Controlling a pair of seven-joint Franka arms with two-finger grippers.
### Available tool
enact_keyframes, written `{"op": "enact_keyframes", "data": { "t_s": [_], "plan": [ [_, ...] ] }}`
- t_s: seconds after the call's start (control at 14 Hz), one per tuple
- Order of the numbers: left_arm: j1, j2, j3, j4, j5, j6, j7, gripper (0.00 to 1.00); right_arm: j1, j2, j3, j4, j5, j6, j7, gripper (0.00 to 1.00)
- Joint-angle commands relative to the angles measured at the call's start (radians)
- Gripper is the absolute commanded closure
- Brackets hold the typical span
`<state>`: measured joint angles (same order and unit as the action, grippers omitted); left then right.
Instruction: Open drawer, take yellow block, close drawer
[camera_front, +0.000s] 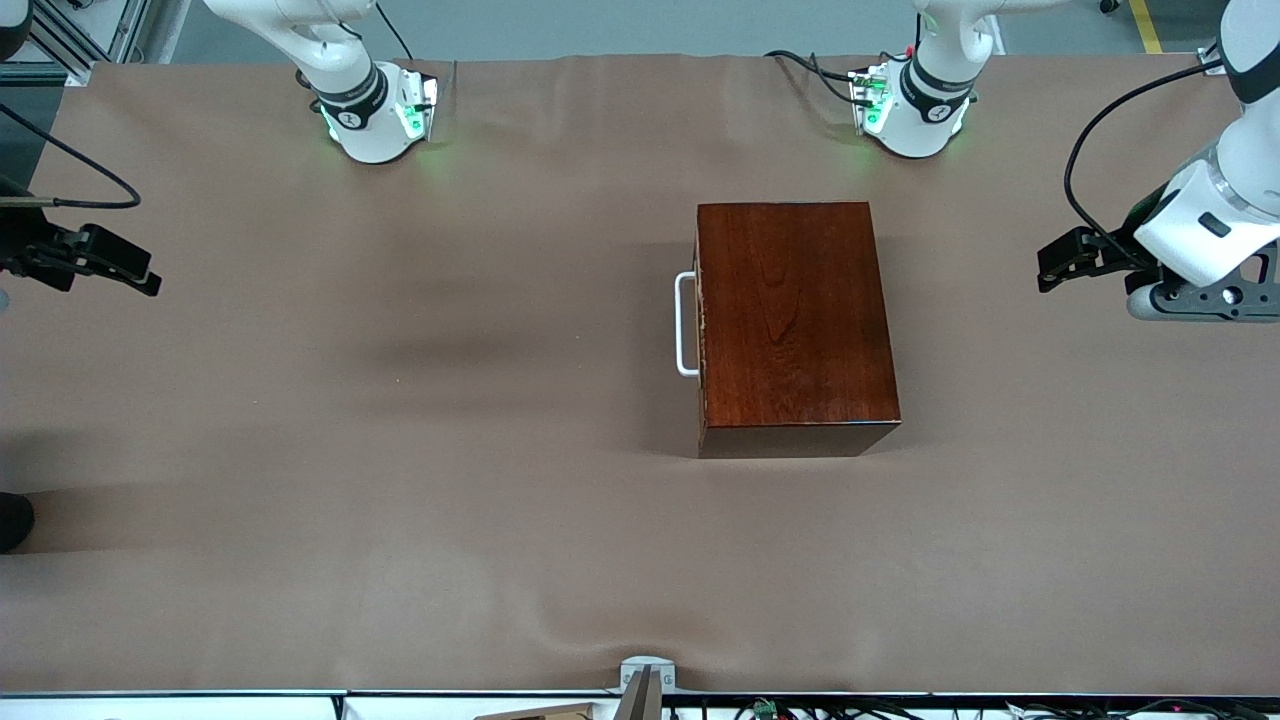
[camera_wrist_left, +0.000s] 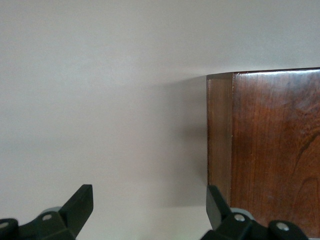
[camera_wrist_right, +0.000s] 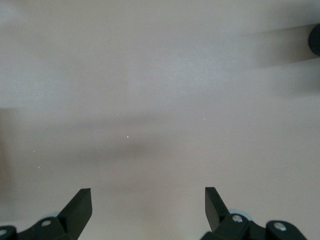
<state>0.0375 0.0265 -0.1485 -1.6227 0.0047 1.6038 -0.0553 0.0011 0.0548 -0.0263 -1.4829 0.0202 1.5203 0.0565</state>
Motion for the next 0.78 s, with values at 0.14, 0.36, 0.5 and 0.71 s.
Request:
{"op": "enact_keyframes", "data": {
  "t_s": [0.14, 0.36, 0.5, 0.71],
  "plan": [
    [0.007, 0.004, -0.005, 0.023, -0.02, -0.022, 0.009, 0.0, -0.006, -0.015, 0.002, -0.002, 0.006, 0.0, 0.01, 0.0],
    [-0.005, 0.009, -0.012, 0.029, -0.022, -0.012, -0.024, 0.0, -0.006, -0.013, 0.002, -0.002, 0.006, 0.0, 0.01, 0.0],
    [-0.011, 0.013, -0.016, 0.032, -0.02, -0.01, -0.064, 0.0, -0.006, -0.013, 0.002, 0.0, 0.006, 0.001, 0.01, 0.0],
    [-0.014, 0.032, -0.017, 0.056, -0.02, -0.01, -0.074, 0.0, -0.006, -0.013, 0.002, 0.0, 0.006, 0.001, 0.01, 0.0]
  ]
}}
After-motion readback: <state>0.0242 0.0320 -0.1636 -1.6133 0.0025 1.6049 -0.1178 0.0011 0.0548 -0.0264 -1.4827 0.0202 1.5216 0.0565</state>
